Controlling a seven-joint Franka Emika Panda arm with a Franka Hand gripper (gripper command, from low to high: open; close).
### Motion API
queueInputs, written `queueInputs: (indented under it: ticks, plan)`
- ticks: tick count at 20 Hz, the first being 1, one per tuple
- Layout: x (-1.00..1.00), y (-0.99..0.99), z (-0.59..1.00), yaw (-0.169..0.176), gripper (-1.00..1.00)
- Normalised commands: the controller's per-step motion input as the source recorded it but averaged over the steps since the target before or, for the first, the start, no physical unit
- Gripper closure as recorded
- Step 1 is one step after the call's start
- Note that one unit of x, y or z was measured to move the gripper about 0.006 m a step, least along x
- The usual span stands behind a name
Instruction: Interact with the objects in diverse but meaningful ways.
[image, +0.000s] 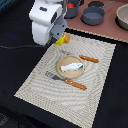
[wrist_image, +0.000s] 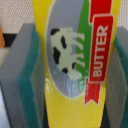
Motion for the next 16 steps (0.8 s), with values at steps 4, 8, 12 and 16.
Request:
queueInputs:
  ticks: [4, 8, 12, 16]
  plan:
    - [0.0, 0.0, -0.39, 0.0, 1.0]
    - [-0.1, 0.0, -0.47, 0.012, 1.0]
    - [-0.31, 0.01, -0.41, 0.017, 1.0]
    - [-0.28, 0.07, -0.15, 0.021, -1.0]
